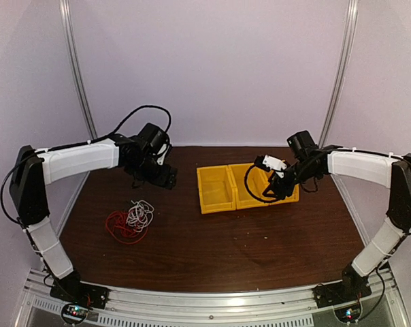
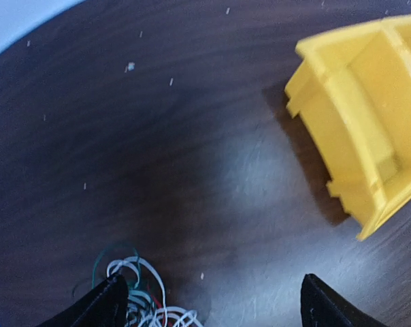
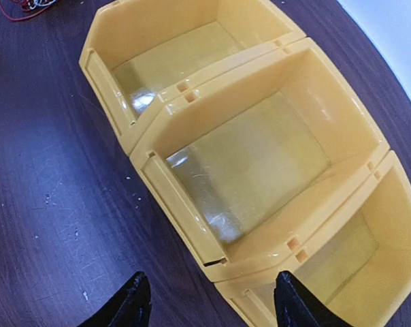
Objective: Untangle the cables
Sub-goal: Move the tangled cables to the center of the board, then pick up one of the twisted cables from the tangled cable pile, then untie one of the twisted cables from the tangled cable pile, then place the untangled cable in the bin.
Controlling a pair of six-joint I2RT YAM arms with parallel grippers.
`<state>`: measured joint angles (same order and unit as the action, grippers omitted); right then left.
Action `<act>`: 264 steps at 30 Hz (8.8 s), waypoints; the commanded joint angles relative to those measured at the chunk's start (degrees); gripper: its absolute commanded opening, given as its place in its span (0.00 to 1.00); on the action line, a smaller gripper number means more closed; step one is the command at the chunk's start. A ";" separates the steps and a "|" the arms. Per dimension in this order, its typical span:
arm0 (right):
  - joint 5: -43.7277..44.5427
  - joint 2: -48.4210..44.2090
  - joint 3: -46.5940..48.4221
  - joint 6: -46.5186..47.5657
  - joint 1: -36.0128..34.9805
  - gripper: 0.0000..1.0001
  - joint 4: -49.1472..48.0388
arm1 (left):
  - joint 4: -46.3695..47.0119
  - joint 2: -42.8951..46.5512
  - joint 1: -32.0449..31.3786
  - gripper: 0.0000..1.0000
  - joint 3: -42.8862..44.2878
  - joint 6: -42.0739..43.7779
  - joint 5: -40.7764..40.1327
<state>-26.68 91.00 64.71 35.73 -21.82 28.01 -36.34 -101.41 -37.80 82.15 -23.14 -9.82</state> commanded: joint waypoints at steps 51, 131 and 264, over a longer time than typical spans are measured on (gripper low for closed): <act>2.69 -0.61 5.28 1.95 -12.67 0.56 8.32 | 7.39 25.28 -10.96 0.85 -26.40 6.67 18.41; -14.97 19.50 41.02 -20.37 -26.60 0.00 10.33 | 75.38 21.08 -1.04 0.69 -47.18 3.42 33.92; -2.26 15.02 18.66 -15.90 12.38 0.00 7.88 | 44.60 14.14 9.33 0.68 -26.24 14.84 2.80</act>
<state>-34.30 103.63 82.52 21.65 -8.54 34.57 5.93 -87.70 -28.80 54.68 -7.62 -8.12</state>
